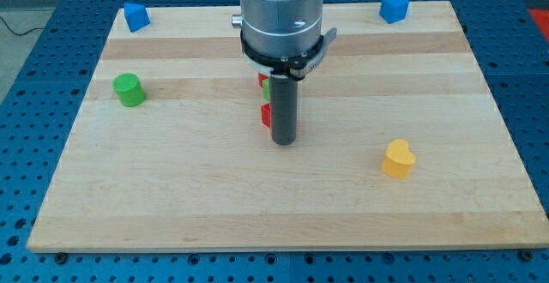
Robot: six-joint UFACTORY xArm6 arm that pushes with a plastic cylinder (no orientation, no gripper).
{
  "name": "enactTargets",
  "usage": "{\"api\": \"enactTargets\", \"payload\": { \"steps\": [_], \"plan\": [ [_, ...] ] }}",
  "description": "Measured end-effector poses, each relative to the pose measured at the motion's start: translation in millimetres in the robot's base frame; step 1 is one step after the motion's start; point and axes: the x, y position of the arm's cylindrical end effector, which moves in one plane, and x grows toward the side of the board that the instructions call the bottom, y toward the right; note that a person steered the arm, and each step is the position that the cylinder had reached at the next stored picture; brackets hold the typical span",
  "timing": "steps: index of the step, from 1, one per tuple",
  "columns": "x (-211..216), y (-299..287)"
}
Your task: Move the green circle left to the red star
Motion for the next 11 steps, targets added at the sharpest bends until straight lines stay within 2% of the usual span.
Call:
{"api": "enactTargets", "payload": {
  "steps": [2, 3, 4, 5, 6, 7, 8, 10, 11],
  "plan": [
    [23.5, -8.5],
    [23.6, -73.3],
    [7.4, -166.0],
    [-46.9, -236.9],
    [-95.3, -283.4],
    [-131.6, -287.7],
    [-120.6, -268.4],
    [-44.3, -201.1],
    [-50.1, -211.9]
  ]
}}
